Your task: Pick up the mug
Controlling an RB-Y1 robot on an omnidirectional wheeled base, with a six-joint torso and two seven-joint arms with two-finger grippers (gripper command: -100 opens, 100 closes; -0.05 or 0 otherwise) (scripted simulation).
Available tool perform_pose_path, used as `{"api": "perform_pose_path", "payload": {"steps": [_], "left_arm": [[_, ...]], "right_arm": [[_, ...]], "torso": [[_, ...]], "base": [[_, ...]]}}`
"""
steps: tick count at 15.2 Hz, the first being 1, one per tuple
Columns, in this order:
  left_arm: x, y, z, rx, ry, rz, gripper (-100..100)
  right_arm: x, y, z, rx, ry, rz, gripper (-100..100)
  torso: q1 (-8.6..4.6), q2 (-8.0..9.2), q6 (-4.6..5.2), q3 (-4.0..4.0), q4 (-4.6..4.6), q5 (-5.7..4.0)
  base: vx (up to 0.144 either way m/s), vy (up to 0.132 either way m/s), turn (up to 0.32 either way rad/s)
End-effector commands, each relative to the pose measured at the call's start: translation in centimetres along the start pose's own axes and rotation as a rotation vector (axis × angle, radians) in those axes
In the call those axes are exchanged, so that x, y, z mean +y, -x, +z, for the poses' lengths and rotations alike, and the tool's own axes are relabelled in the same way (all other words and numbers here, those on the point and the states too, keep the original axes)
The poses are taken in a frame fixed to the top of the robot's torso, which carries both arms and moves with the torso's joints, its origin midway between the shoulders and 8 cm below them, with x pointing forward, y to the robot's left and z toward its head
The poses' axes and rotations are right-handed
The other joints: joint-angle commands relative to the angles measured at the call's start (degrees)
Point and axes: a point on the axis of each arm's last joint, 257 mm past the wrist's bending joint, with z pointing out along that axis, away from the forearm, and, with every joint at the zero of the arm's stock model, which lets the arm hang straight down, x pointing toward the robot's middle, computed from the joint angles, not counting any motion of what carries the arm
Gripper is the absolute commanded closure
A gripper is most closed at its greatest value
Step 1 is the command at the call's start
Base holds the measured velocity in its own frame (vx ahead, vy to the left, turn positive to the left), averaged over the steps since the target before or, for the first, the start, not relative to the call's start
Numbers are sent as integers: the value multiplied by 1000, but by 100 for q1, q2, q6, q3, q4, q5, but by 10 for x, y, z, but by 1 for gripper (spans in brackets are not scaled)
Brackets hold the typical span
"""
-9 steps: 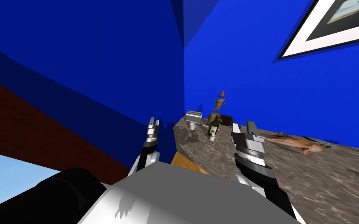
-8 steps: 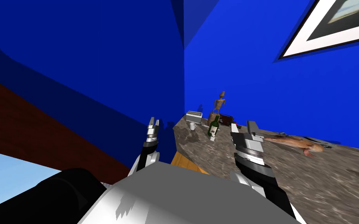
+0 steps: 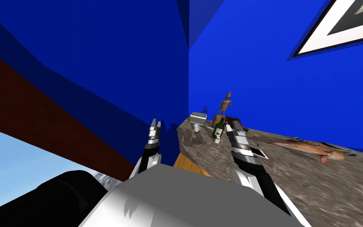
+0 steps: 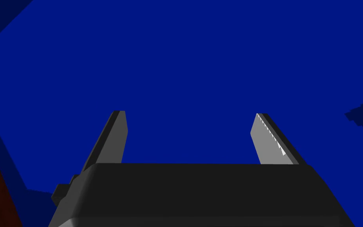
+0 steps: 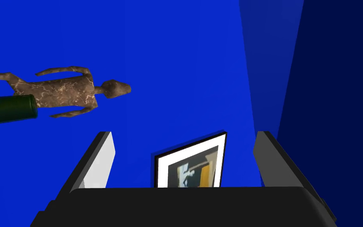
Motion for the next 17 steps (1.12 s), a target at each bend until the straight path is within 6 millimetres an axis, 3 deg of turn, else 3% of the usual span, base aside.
{"api": "perform_pose_path", "payload": {"steps": [1,4,6,7,11,13,14,15,17], "left_arm": [[0,0,0,0,0,0,0],[0,0,0,0,0,0,0],[0,0,0,0,0,0,0],[0,0,0,0,0,0,0],[0,0,0,0,0,0,0],[0,0,0,0,0,0,0],[0,0,0,0,0,0,0],[0,0,0,0,0,0,0],[0,0,0,0,0,0,0]], "right_arm": [[-14,-5,4,21,-31,-29,-100],[-46,-15,14,66,-92,-100,-100],[-49,-17,16,70,-105,-101,-100],[-66,-22,22,92,-134,-142,-100],[-89,-28,30,122,-190,-186,-100],[-111,-34,37,150,-237,-232,-100],[-111,-34,37,150,-237,-232,-100],[-127,-38,42,173,-267,-276,-100],[-133,-40,43,180,-286,-281,-100]], "torso": [[0,0,0,0,0,0],[0,-1,1,0,0,0],[4,-1,0,0,0,1],[2,-1,2,-1,0,1],[0,-1,-1,-1,0,0],[1,-3,0,-2,-1,0],[1,-3,0,-2,-1,0],[0,-3,2,-2,-1,0],[2,-2,0,-1,-1,0]], "base": [[-18,15,71],[-18,21,98],[-15,20,57],[-16,15,78],[-17,15,89],[-13,16,81],[-10,12,48],[-13,17,96],[-13,13,75]]}}
